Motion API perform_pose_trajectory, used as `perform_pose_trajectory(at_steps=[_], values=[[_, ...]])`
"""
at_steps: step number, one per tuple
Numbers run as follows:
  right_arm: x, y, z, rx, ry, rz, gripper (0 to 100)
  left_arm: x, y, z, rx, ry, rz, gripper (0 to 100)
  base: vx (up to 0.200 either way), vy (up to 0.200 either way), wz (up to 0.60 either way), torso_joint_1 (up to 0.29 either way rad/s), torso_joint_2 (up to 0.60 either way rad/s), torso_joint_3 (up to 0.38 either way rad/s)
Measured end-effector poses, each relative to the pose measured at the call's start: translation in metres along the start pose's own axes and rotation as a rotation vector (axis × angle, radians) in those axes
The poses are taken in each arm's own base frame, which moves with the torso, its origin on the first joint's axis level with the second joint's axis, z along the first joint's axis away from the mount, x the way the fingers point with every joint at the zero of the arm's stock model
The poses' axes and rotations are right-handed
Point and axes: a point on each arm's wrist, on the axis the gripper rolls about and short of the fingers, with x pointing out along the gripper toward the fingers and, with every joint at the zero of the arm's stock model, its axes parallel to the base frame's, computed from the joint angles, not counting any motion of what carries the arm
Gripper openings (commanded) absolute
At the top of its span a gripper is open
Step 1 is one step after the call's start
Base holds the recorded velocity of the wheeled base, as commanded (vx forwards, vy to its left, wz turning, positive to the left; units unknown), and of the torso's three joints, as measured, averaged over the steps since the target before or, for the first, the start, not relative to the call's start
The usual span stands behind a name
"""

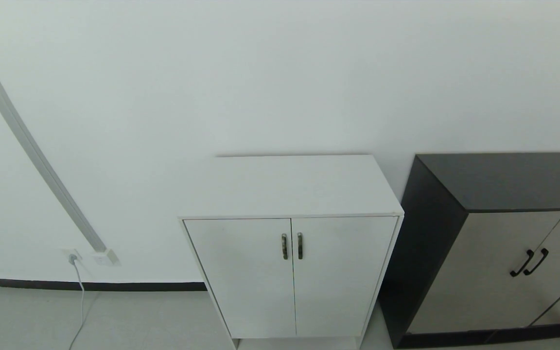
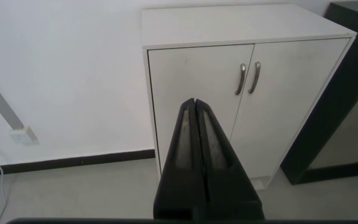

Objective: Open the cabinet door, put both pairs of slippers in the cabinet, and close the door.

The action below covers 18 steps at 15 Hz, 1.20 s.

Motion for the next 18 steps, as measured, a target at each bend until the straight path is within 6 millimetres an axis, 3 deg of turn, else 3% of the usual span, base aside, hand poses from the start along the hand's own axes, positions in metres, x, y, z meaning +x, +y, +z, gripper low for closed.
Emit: perform_pose_trajectory(at_steps=[13,18], values=[[-0.012,0.001,-0.015,0.016,-0.037,-0.041,0,0.0,0.0,0.0,0.0,0.0,0.0,0,0.0,0.0,0.0,0.0,0.0,0.0],[-0.022,0.0,-0.019,0.056,-0.173,-0.109,0,0.0,0.0,0.0,0.0,0.0,0.0,0,0.0,0.0,0.0,0.0,0.0,0.0]])
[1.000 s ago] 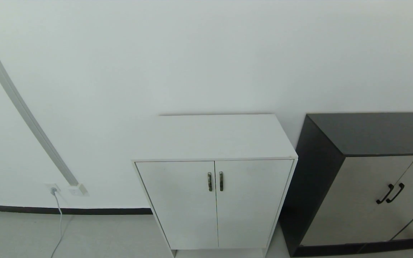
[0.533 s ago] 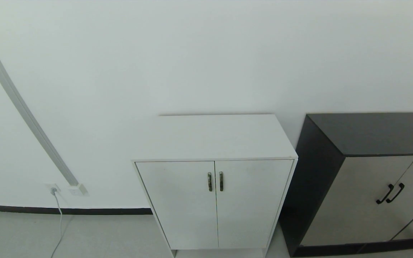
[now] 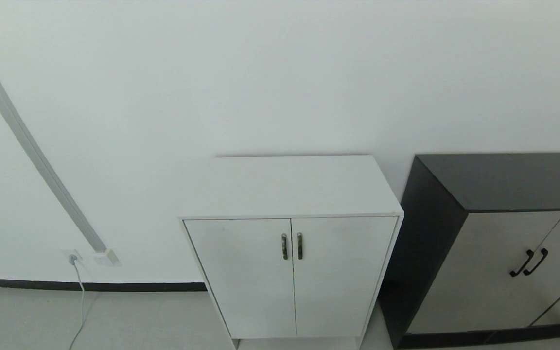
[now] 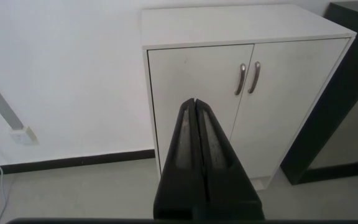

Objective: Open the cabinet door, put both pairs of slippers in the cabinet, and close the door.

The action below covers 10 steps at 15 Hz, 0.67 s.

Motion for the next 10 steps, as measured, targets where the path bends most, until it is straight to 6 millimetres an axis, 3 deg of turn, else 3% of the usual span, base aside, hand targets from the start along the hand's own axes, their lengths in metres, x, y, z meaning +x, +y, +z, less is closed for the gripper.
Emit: perform_pose_trajectory(at_steps=[10], values=[[-0.027,0.001,-0.014,0.002,-0.384,-0.035,0,0.0,0.0,0.0,0.0,0.0,0.0,0,0.0,0.0,0.0,0.0,0.0,0.0]])
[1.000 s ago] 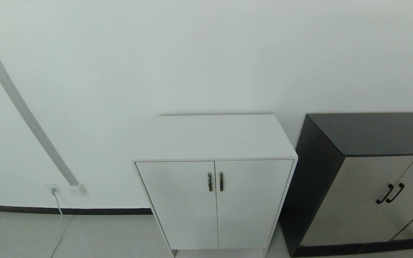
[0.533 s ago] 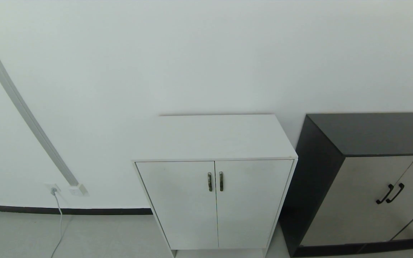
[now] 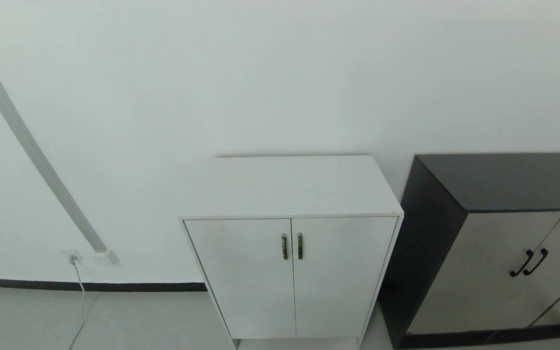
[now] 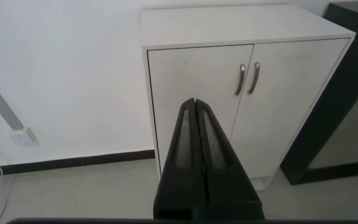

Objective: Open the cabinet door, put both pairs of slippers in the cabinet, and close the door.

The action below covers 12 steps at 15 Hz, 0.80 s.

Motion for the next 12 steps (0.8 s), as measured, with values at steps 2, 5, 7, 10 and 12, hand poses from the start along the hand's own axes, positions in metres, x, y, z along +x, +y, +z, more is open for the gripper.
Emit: perform_pose_trajectory(at_steps=[2,5,7,10,12], values=[[-0.0042,0.0001,-0.0014,-0.002,-0.056,0.0,0,0.0,0.0,0.0,0.0,0.0,0.0,0,0.0,0.0,0.0,0.0,0.0,0.0],[-0.009,0.0002,-0.0032,0.01,-0.124,-0.007,0,0.0,0.0,0.0,0.0,0.0,0.0,0,0.0,0.0,0.0,0.0,0.0,0.0],[-0.0102,0.0,-0.0036,0.021,-0.14,-0.016,0,0.0,0.0,0.0,0.0,0.0,0.0,0,0.0,0.0,0.0,0.0,0.0,0.0],[-0.0109,-0.0005,-0.0037,0.052,-0.151,-0.039,0,0.0,0.0,0.0,0.001,0.0,-0.001,0,0.0,0.0,0.0,0.0,0.0,0.0],[-0.0111,-0.0016,-0.0038,0.055,-0.154,-0.088,0,0.0,0.0,0.0,0.001,0.0,-0.001,0,0.0,0.0,0.0,0.0,0.0,0.0]])
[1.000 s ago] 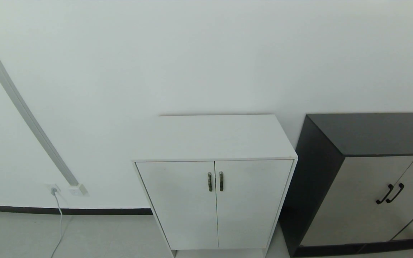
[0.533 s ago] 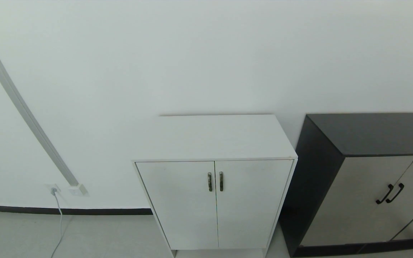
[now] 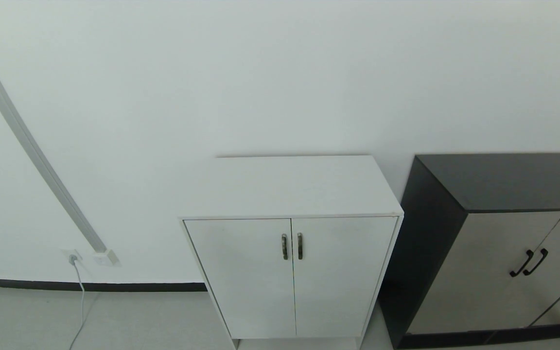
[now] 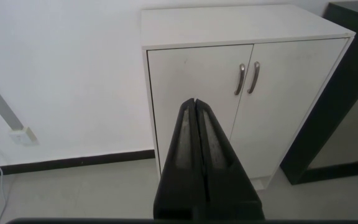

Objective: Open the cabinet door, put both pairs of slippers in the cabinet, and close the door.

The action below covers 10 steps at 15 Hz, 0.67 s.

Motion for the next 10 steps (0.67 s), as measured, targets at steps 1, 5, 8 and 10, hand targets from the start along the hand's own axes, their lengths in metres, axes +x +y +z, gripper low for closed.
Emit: perform_pose_trajectory(at_steps=[1,5,8,10], values=[[0.0,-0.0007,-0.0001,-0.014,0.0,-0.031,0,0.0,0.0,0.0,0.001,0.0,0.0,0,0.0,0.0,0.0,0.0,0.0,0.0],[-0.0002,-0.0009,0.0003,0.008,-0.005,-0.04,0,0.0,0.0,-0.0002,0.001,0.001,0.0,0,0.0,0.0,0.0,0.0,0.0,0.0],[-0.0001,-0.0009,0.0002,0.028,-0.007,-0.039,0,0.0,0.0,-0.0001,0.001,0.0,0.0,0,0.0,0.0,0.0,0.0,0.0,0.0],[-0.0001,-0.0009,0.0002,0.029,-0.007,-0.038,0,0.0,0.0,0.0,0.001,0.0,0.0,0,0.0,0.0,0.0,0.0,0.0,0.0]])
